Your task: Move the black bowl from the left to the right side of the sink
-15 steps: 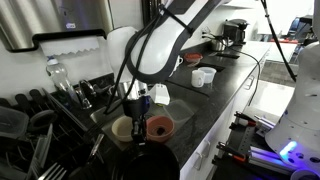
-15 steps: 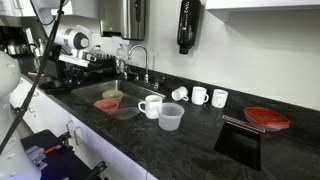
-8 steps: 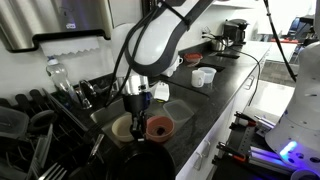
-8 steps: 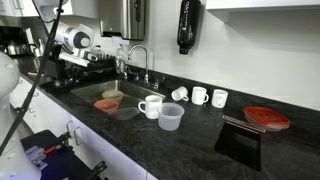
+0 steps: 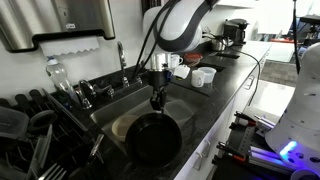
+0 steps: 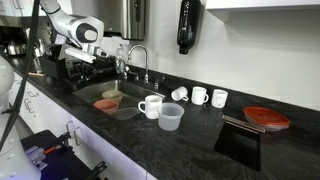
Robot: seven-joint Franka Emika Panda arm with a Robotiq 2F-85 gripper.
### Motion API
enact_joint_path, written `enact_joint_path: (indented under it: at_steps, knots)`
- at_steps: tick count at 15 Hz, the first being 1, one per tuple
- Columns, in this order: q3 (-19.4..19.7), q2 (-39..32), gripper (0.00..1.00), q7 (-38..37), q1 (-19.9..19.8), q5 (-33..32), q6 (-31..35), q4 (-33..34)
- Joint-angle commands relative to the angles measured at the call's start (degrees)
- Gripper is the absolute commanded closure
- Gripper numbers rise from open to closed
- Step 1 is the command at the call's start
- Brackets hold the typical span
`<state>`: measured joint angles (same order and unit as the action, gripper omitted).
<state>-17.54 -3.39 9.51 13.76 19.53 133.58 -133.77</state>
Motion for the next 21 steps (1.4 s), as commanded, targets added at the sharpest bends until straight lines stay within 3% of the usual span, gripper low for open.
enact_joint_path:
  at_steps: [1, 5, 8, 9, 12, 21]
  knots:
    - [2.30, 9.99, 0.98, -2.65, -0.81, 3.20, 3.14, -9.94]
    - [5.73, 20.15, 0.98, -7.04, -0.77, 5.79, 5.18, -19.80]
    - [5.70, 27.11, 0.98, -13.70, -0.67, 3.66, 8.75, -24.24]
    - [7.04, 23.14, 0.92, -10.74, -0.10, 3.35, 6.16, -21.53]
    - [6.97, 27.34, 0.92, -13.31, 0.22, 3.15, 6.65, -23.64]
    - [6.98, 27.10, 0.92, -13.40, 0.22, 3.14, 7.35, -23.85]
